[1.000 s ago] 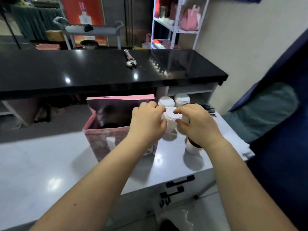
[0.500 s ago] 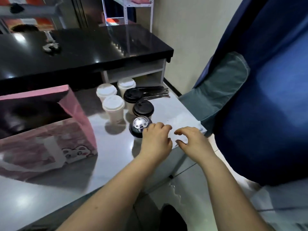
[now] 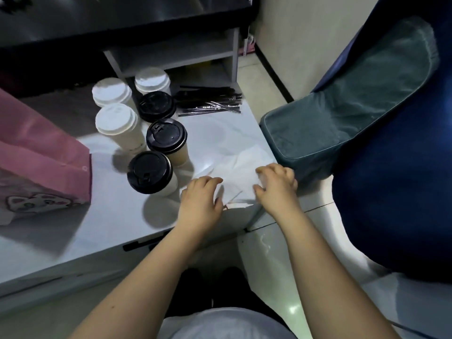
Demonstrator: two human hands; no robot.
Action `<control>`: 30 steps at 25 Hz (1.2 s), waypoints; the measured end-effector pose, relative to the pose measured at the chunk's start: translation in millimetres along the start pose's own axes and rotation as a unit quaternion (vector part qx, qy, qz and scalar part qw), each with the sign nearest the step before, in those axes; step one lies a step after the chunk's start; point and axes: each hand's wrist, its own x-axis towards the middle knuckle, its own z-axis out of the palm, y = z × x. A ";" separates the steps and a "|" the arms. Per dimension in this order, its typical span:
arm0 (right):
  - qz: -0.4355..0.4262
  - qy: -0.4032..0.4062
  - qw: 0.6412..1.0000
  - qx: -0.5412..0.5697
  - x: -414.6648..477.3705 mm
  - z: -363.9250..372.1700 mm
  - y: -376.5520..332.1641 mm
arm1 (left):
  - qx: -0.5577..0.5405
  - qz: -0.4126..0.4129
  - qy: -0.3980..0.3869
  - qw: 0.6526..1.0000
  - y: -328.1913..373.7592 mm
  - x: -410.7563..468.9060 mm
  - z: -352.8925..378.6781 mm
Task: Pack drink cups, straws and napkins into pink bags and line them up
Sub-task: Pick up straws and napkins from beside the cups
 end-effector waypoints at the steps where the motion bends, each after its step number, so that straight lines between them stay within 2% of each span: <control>1: 0.023 0.006 1.000 -0.007 6.1 3.7 -1.0 | 0.000 -0.007 -0.003 1.000 -2.0 2.1 0.7; 5: 0.109 0.023 0.994 -0.012 22.3 10.3 -2.3 | -0.001 -0.011 -0.004 1.000 -6.7 13.2 4.1; 9: 0.075 0.035 0.996 0.021 22.3 18.7 -12.2 | 0.003 -0.009 -0.011 1.000 -11.4 29.0 10.0; 18: -0.020 0.138 0.989 0.039 21.0 25.6 -24.1 | 0.046 -0.002 0.022 0.999 -14.9 47.0 16.4; 24: 0.064 0.054 0.992 0.095 32.5 16.2 -26.0 | 0.054 0.002 0.003 0.999 -12.2 49.8 14.0; 26: 0.073 0.051 0.990 0.110 35.0 7.6 -28.1 | 0.048 0.011 0.016 0.999 -9.4 51.4 6.8; 30: 0.095 -0.027 0.990 0.100 46.9 -23.4 -31.0 | 0.041 0.025 0.061 0.997 -0.5 58.3 -16.2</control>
